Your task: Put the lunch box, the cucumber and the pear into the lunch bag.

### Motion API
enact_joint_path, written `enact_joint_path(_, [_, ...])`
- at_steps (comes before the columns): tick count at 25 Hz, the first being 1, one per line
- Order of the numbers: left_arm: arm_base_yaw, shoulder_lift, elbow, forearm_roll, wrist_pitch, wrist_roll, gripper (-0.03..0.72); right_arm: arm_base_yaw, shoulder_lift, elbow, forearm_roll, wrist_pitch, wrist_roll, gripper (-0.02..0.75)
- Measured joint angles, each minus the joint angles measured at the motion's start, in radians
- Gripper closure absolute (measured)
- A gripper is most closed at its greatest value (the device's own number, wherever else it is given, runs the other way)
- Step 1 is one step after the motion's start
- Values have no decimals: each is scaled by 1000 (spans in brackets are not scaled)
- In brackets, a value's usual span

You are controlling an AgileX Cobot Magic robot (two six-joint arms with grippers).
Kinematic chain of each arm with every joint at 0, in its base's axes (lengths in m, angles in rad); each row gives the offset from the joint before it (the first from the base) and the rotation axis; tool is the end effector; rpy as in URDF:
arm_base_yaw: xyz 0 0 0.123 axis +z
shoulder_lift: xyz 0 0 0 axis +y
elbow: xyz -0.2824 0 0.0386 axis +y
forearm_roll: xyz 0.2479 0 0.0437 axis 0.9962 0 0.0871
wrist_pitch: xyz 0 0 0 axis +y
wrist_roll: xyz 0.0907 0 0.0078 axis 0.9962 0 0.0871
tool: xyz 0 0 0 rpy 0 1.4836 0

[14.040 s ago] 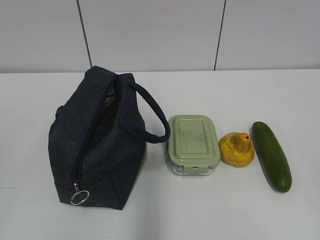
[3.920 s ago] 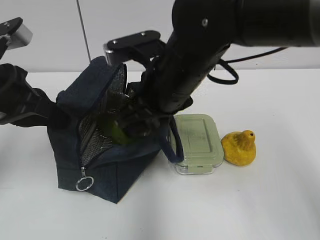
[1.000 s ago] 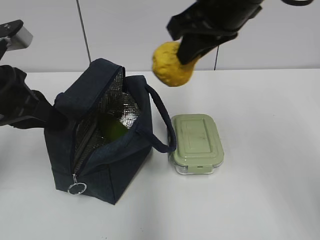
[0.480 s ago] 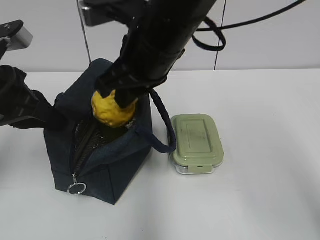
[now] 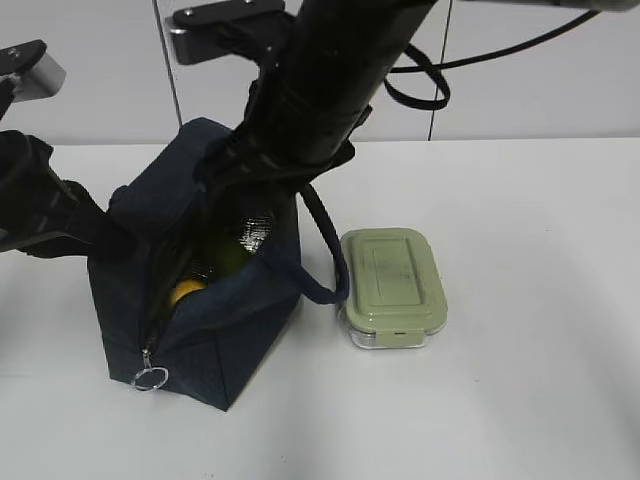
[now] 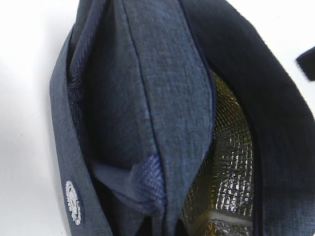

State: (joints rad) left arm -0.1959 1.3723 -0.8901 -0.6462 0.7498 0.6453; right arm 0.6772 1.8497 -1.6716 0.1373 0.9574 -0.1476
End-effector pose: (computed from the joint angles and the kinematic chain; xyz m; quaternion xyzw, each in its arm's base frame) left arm 0.2520 -0.0882 0.2598 0.2129 0.9201 -0.2094 0.2535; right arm 0.3147 0.2661 0.3047 -0.3646 0.8925 0.1296 0.2318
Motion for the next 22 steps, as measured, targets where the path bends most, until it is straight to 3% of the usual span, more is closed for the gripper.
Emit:
enact_joint_path(5, [0,0,0,1,3,0,687,-127,-61,58,88,0,0,222])
enact_joint_path(14, [0,0,0,1,8,0,687,-541,-142,453,545,-33,-327,233])
enact_joint_path(17, [0,0,0,1,8,-1,687,-601,-129,486,609,-37,-383,233])
enact_joint_path(22, [0,0,0,1,8,-2,687,-632,-58,488,662,-37,-456,234])
